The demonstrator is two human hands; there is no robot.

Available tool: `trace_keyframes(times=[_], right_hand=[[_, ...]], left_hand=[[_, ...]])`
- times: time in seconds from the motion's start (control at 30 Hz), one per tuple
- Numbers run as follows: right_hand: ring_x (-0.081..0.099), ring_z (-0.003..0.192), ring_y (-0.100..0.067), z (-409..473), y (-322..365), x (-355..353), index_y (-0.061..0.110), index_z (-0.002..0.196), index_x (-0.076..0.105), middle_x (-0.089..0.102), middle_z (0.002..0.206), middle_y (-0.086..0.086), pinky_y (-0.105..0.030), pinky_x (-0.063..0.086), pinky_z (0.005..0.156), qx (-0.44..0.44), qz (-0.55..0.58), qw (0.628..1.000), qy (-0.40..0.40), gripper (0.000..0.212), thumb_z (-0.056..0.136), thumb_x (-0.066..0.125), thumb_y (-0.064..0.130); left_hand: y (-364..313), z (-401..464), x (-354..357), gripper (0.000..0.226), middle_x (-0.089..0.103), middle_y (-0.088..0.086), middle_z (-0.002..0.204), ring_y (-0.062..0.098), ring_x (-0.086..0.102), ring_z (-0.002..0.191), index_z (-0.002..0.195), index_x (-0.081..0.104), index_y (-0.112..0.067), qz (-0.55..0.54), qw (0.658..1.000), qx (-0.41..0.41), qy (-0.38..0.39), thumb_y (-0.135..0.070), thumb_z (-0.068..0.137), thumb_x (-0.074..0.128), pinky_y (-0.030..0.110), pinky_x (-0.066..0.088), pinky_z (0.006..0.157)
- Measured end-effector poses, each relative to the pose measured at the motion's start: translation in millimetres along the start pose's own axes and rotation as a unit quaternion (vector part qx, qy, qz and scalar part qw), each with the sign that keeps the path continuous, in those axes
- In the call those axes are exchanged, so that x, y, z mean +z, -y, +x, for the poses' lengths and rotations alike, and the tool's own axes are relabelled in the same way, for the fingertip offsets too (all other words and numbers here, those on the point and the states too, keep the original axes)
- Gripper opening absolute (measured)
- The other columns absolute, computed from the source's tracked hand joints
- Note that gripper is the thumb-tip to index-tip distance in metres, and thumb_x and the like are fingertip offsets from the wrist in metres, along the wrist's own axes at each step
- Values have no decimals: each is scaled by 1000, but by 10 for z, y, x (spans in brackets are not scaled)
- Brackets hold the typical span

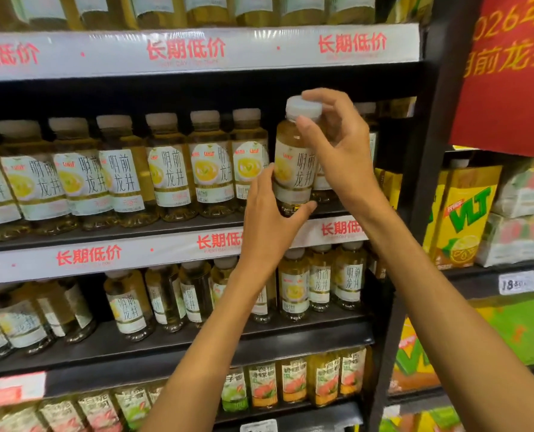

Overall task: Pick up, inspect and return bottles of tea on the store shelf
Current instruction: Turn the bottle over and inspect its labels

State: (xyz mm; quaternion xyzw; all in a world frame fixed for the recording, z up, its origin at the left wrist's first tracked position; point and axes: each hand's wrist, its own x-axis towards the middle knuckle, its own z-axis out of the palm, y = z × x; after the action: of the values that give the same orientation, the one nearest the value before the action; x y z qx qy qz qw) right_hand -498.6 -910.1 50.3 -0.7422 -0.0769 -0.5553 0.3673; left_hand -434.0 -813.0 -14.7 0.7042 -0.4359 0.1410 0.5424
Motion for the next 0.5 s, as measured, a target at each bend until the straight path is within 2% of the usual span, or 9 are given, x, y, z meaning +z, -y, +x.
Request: trace_keyframes(times=[0.07, 0.17, 0.23, 0.27, 0.33, 0.4, 0.47, 0.5], right_hand=[[61, 102, -8, 4, 101, -93, 4, 120, 53, 60, 112, -4, -24, 51, 85, 14, 56, 998, -1, 28, 94, 59, 9], [63, 94, -1, -47, 178, -212, 7, 119, 55, 63, 105, 5, -20, 50, 81, 56, 118, 991, 23, 28, 92, 61, 12], [65, 92, -4, -113, 156, -258, 10, 121, 55, 64, 101, 6, -24, 52, 84, 107, 172, 977, 60, 29, 93, 59, 16], [66, 93, -9, -161, 135, -267, 11, 121, 56, 65, 99, 4, -29, 53, 85, 148, 229, 959, 79, 28, 94, 56, 18], [68, 94, -20, -276, 76, -266, 13, 117, 57, 69, 98, -3, -37, 55, 85, 247, 367, 889, 117, 26, 95, 50, 25], [70, 88, -21, -404, 10, -247, 12, 110, 58, 71, 91, -5, -35, 58, 78, 303, 439, 834, 141, 24, 96, 48, 29], [68, 82, -19, -528, -48, -206, 11, 105, 58, 70, 82, -4, -32, 56, 74, 308, 451, 825, 146, 22, 93, 50, 28], [67, 81, -19, -587, -67, -186, 11, 104, 58, 69, 81, -3, -32, 56, 74, 308, 455, 822, 147, 22, 92, 51, 28]], left_hand=[[-78, -44, 9, 68, 53, -9, 125, -4, 53, 108, 134, 40, -18, -69, 997, -21, 15, -28, 78, 77, 5, 43, 86], [-178, -218, 10, 49, 63, -18, 102, -16, 59, 89, 113, 49, -31, -156, 985, -62, 44, -29, 76, 79, 0, 44, 68], [-207, -401, 13, 43, 71, -17, 96, -11, 64, 90, 111, 55, -33, -215, 969, -85, 84, -32, 75, 79, 4, 48, 68], [-211, -499, 23, 43, 73, -16, 97, -5, 66, 92, 112, 58, -32, -246, 958, -98, 111, -35, 74, 78, 10, 51, 72], [-212, -710, 58, 49, 74, -8, 102, 9, 69, 97, 115, 60, -31, -300, 931, -133, 160, -46, 70, 72, 27, 55, 83], [-210, -886, 83, 59, 75, 1, 101, 17, 71, 95, 122, 57, -24, -347, 905, -169, 181, -52, 71, 68, 33, 55, 83], [-193, -1006, 67, 67, 75, 9, 99, 20, 72, 91, 127, 54, -16, -385, 883, -195, 184, -58, 77, 66, 30, 57, 77], [-182, -1059, 47, 66, 74, 12, 101, 22, 71, 92, 126, 56, -17, -400, 874, -205, 185, -62, 77, 63, 31, 58, 77]])
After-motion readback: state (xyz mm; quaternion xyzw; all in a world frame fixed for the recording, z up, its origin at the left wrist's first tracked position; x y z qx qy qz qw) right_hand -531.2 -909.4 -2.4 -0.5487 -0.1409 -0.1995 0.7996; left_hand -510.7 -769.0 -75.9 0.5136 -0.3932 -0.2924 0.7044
